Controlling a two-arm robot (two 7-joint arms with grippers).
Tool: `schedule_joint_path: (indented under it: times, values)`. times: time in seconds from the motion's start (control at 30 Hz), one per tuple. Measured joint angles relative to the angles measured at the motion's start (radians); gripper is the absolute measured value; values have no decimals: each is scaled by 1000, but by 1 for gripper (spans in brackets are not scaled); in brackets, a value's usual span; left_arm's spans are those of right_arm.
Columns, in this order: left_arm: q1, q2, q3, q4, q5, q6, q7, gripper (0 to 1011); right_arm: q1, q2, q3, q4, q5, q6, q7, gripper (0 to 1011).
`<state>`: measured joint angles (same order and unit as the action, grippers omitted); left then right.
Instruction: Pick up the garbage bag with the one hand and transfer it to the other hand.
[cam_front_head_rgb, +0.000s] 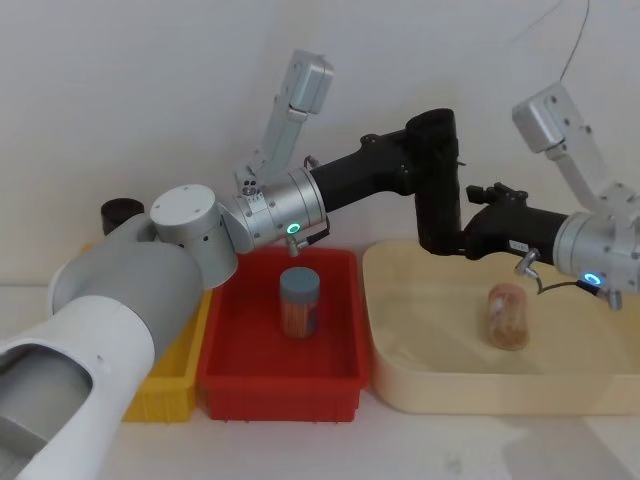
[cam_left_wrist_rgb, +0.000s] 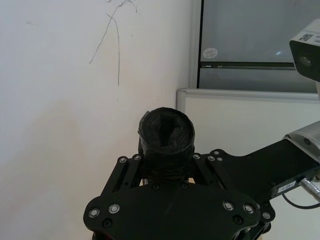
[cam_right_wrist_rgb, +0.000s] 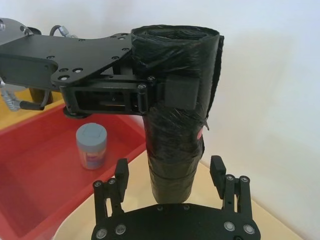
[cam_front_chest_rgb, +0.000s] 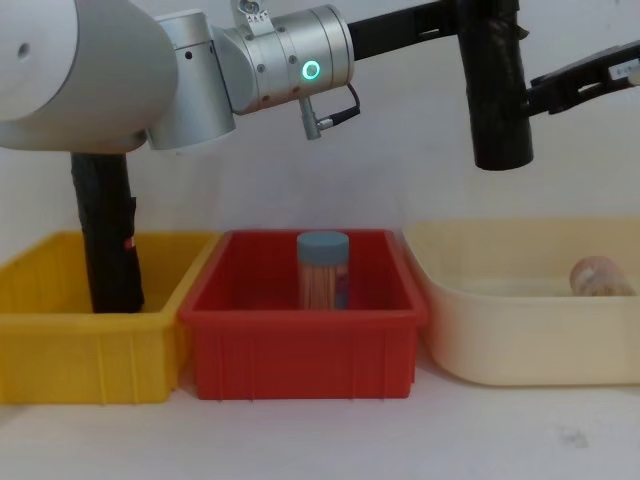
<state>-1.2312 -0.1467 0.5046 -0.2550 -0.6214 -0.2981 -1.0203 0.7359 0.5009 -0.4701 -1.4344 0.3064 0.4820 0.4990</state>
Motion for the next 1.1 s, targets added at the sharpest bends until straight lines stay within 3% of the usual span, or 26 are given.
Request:
schedule_joint_path:
  times: [0.63,0.93,1.1]
  values:
    - [0,0,0,0,0,0,0,365,35,-54,-23,58,-34,-29,-12,979]
    - [0,0,0,0,0,0,0,365,43,-67,-26,70,-39,-36,-14,789]
    - [0,0,0,0,0,0,0,365,45,-70,-26,73,-41,-38,-14,611]
